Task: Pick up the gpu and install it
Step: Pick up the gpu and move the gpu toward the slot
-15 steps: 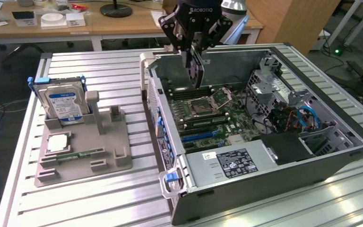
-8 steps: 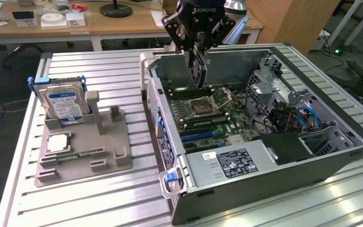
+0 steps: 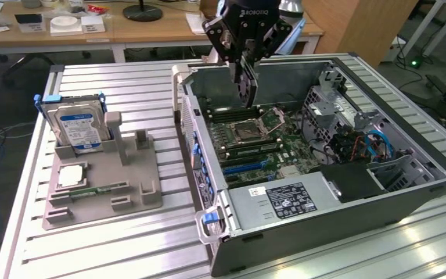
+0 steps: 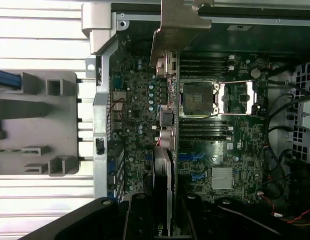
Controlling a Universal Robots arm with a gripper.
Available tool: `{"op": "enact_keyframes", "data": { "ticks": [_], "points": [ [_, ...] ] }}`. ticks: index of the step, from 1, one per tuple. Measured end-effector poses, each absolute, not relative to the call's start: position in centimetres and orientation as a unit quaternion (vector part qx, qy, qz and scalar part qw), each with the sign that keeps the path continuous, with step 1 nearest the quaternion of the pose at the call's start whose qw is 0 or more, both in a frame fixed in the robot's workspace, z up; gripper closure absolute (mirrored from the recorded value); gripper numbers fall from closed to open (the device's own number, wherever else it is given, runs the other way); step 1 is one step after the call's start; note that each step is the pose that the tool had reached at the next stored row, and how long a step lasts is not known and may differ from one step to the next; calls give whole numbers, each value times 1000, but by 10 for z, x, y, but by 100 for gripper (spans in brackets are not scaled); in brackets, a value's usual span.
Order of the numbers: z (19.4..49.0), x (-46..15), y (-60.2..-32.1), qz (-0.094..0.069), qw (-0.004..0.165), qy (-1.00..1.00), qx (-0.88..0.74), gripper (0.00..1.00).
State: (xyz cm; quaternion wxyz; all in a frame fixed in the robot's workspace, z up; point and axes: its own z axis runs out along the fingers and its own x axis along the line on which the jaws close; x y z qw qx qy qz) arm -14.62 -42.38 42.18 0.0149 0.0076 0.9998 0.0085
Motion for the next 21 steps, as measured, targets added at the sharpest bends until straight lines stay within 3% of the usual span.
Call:
{"op": "enact_keyframes", "data": {
  "ticks": [21],
  "points": [
    [422, -130, -424, 8, 15, 1000, 8, 73]
  ]
}}
